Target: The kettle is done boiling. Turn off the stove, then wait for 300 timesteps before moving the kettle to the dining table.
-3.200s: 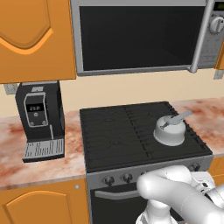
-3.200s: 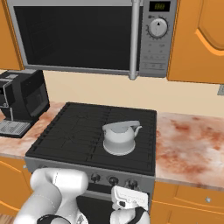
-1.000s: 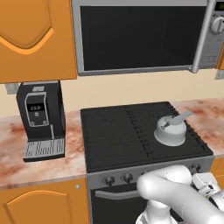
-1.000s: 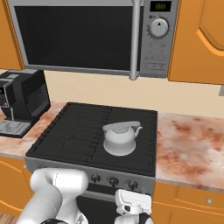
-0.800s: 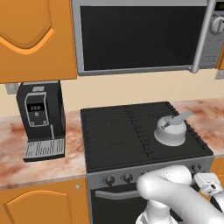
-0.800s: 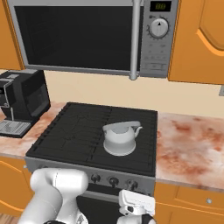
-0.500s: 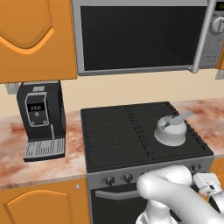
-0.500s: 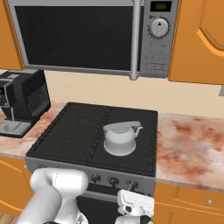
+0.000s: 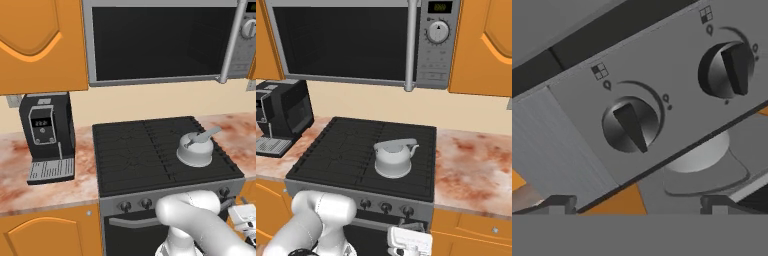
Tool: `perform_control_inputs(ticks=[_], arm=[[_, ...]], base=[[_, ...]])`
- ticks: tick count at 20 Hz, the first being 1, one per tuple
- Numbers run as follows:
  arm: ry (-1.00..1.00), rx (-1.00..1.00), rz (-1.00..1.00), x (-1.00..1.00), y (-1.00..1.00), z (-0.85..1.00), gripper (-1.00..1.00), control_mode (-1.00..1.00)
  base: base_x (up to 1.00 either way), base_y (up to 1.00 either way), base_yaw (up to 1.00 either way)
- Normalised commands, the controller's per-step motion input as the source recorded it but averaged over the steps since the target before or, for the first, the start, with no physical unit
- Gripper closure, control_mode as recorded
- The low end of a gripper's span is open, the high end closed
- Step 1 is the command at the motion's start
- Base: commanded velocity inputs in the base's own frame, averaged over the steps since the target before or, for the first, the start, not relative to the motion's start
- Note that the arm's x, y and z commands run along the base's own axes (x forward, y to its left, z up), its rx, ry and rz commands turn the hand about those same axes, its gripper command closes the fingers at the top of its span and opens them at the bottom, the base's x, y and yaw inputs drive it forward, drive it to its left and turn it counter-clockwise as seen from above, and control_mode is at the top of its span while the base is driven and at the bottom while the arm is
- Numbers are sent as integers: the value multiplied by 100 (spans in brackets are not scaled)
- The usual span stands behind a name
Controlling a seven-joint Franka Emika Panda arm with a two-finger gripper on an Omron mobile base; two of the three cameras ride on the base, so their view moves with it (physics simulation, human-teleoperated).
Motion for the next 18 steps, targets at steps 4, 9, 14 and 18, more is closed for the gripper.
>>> perform_control_inputs(ticks=[4, 9, 14, 18], arm=[[-11, 0, 0, -53, -12, 27, -100, -100], [-11, 0, 0, -50, -11, 38, -100, -100], [-11, -2, 1, -37, -9, 43, -100, -100], [-11, -2, 1, -31, -11, 42, -100, -100]], base=[[0, 0, 0], [0, 0, 0], [0, 0, 0], [0, 0, 0]])
